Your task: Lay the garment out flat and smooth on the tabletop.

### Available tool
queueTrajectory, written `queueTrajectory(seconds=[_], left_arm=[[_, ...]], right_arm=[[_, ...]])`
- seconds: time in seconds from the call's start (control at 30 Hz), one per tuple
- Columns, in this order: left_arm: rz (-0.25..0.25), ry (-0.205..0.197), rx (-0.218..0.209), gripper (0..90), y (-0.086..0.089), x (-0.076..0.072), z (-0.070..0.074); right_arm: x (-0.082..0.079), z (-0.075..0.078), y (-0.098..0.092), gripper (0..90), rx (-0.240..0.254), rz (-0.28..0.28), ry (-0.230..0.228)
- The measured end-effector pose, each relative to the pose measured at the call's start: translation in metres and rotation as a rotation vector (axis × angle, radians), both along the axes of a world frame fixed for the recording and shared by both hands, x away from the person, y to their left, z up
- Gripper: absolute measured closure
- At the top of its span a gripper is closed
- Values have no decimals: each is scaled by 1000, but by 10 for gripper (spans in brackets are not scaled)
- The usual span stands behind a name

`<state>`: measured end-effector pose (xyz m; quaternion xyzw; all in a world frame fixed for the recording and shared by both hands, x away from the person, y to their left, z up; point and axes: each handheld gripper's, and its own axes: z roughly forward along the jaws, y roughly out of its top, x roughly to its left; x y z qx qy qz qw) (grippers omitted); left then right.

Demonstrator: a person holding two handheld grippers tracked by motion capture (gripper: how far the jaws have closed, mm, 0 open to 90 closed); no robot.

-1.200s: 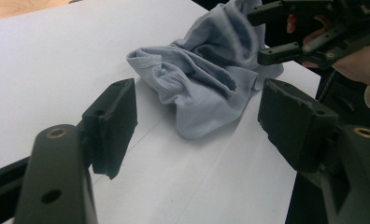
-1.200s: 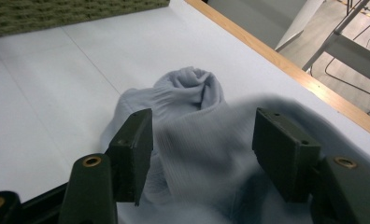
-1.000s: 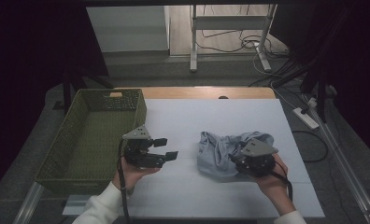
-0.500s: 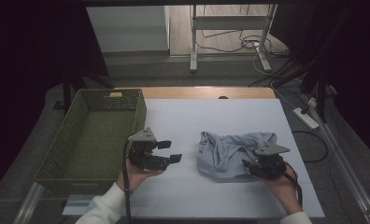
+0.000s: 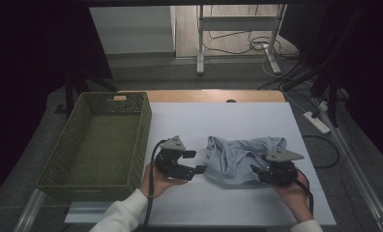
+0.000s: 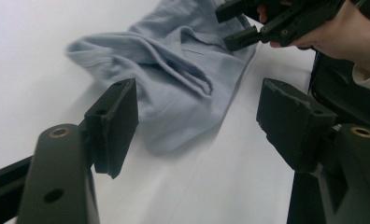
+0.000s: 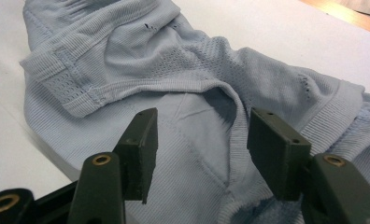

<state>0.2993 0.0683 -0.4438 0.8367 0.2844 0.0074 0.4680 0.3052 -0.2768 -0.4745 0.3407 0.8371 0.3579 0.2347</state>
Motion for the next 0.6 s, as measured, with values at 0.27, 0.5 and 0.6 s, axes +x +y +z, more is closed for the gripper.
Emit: queueTrajectory(seconds=[0.27,0.5,0.6], left_arm=[[-47,5,39,308,-35,11,-10],[-69,23,72,318,-58,19,-17],[-79,28,76,318,-66,21,-20]], right_arm=[[-1,1,-1,435,12,0,-5],[-1,1,-3,433,15,-4,-8],[0,1,-3,430,13,-10,-10]])
